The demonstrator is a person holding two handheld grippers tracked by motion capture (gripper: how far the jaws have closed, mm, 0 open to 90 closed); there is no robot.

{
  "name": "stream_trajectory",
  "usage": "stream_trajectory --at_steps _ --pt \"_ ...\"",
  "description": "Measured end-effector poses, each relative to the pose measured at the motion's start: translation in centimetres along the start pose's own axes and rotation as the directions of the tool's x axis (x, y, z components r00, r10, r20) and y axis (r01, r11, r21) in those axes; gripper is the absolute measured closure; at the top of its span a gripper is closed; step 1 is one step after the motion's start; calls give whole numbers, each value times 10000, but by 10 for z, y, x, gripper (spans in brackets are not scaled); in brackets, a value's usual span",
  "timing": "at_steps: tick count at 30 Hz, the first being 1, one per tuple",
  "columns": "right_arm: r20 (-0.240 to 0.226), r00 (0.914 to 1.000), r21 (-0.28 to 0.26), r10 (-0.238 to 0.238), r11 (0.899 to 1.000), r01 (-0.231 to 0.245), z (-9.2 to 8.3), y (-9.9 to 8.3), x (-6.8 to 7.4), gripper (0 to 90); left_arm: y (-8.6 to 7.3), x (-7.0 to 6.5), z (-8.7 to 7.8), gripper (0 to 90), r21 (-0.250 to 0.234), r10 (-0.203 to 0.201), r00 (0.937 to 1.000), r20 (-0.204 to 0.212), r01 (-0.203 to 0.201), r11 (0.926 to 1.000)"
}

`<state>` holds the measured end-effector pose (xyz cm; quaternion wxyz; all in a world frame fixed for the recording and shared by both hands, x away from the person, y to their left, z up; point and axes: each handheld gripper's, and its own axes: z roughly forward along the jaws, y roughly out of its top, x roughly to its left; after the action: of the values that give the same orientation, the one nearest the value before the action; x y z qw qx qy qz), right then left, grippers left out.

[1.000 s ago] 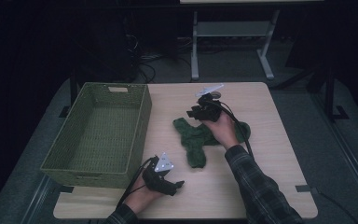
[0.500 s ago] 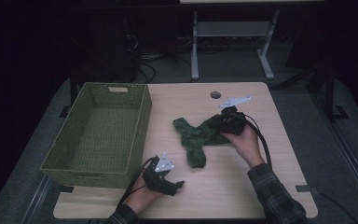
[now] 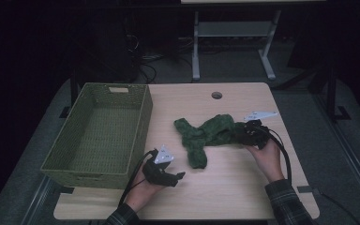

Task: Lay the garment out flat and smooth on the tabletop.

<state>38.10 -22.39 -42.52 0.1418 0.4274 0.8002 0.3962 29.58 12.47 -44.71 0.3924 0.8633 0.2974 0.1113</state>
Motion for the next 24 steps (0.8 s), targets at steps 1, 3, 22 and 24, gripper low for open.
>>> stream_trajectory --at_steps 1,3,22,24 --pt "-16 10000 -17 76 10000 -77 -1 -1 -3 579 3 1 0 349 -40 -3 10000 -7 3 10000" --pt "47 9998 8 199 9998 -199 -3 -2 -7 572 11 4 2 405 -42 -88 9998 -171 87 10000" --pt "180 9987 281 468 9985 -473 -4 -5 -23 556 54 46 57 513 160 -163 9966 -806 176 9997" --pt "104 9990 353 429 9984 -432 0 -5 -21 552 53 47 61 512 303 -123 9965 -825 148 9994"
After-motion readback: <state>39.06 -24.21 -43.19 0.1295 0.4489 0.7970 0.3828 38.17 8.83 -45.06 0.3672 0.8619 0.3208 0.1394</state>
